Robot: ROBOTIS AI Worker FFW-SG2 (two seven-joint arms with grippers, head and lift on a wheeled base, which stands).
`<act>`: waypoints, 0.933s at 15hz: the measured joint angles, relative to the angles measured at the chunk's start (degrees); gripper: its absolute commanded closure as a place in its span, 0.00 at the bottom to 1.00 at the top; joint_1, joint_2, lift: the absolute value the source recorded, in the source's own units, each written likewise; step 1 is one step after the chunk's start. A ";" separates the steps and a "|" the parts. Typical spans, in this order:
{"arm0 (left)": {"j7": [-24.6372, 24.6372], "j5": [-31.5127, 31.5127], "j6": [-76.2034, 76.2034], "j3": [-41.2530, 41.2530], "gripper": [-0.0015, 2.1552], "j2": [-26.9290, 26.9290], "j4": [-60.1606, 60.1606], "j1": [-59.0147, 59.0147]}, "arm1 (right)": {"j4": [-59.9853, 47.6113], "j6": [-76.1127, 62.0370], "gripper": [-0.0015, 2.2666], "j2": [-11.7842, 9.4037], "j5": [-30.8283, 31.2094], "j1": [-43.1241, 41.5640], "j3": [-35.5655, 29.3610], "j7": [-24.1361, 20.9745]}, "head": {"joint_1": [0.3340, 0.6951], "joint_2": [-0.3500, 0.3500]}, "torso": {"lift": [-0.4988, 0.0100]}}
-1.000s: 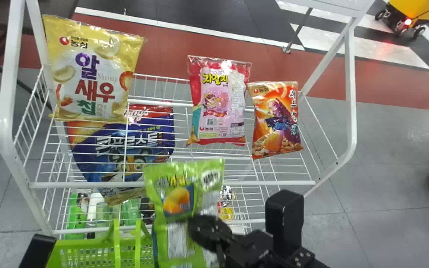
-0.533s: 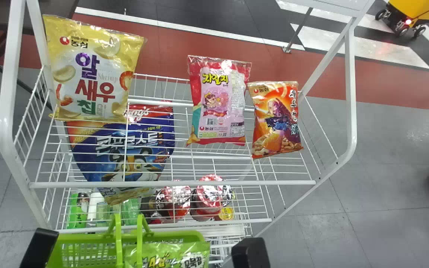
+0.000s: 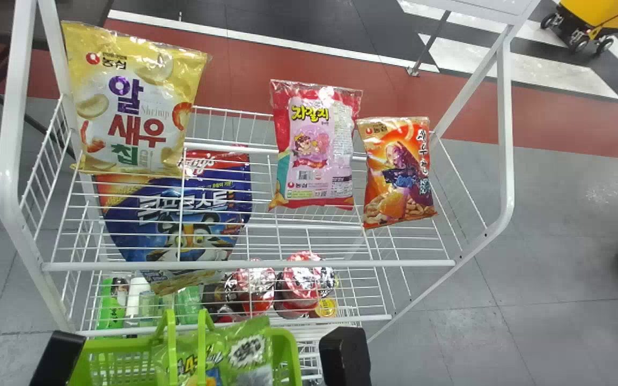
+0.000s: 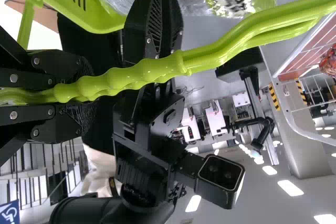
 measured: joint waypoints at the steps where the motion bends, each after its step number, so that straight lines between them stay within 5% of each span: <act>1: 0.00 -0.02 0.14 0.02 0.83 0.01 -0.20 0.12 | -0.49 4.38 0.02 0.03 -0.17 -0.79 -0.38 0.67 | 1.00 0.00 | 0.95; 4: 0.08 -0.14 0.41 0.00 0.83 0.01 -0.67 0.26 | -2.08 9.34 0.02 0.23 -0.46 -1.51 -1.27 1.55 | 1.00 0.00 | 0.95; 10: 0.09 -0.26 0.29 -0.01 0.83 0.01 -0.07 0.19 | 4.24 -31.82 0.02 2.37 3.98 -5.17 -4.54 -4.56 | 1.00 0.00 | 0.95; 14: 0.14 -0.44 0.19 -0.07 0.83 0.01 0.18 0.26 | 11.61 -38.53 0.02 6.35 6.12 -15.86 -8.14 -6.90 | 1.00 0.00 | 0.95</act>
